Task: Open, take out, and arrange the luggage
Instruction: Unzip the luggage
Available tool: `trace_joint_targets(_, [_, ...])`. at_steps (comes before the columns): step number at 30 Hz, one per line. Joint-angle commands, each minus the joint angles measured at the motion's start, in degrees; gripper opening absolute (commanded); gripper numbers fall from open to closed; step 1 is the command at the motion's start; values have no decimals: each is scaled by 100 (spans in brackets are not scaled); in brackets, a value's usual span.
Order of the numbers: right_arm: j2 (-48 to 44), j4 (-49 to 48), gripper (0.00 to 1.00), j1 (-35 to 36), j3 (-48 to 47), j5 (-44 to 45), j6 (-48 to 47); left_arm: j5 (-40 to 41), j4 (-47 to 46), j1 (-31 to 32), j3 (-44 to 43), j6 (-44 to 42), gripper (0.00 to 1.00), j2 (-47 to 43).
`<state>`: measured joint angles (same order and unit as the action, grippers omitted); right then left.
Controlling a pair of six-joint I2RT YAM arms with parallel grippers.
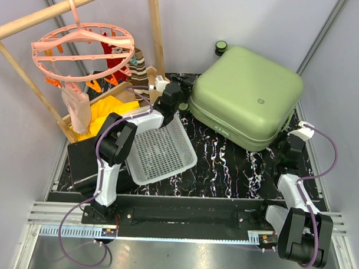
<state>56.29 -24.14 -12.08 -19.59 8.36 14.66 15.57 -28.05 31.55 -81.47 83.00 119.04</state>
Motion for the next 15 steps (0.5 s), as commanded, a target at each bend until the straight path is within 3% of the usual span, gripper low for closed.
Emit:
trace_joint_targets(1, [-215,-609,0,-93,-36,236,29,148,-438,-9,-360,-258,50,66])
trace_joint_targets(5, [-224,-609,0,-93,-27,263,-15,69,-447,-35,-326,-214,35,110])
trace_joint_targets(7, [-268,-601,0,-93,-18,297,-50,69,-534,-44,-291,-267,21,101])
trace_joint_targets(10, [-364,-557,0,-93,17,456,-147,51,-648,-87,-168,-390,10,14])
trace_joint_targets(11, [-391,-548,0,-93,34,491,-165,42,-684,-105,-98,-416,3,-13])
trace_joint_targets(15, [-488,-539,0,-93,43,553,-217,-37,-886,-184,96,-793,0,-188])
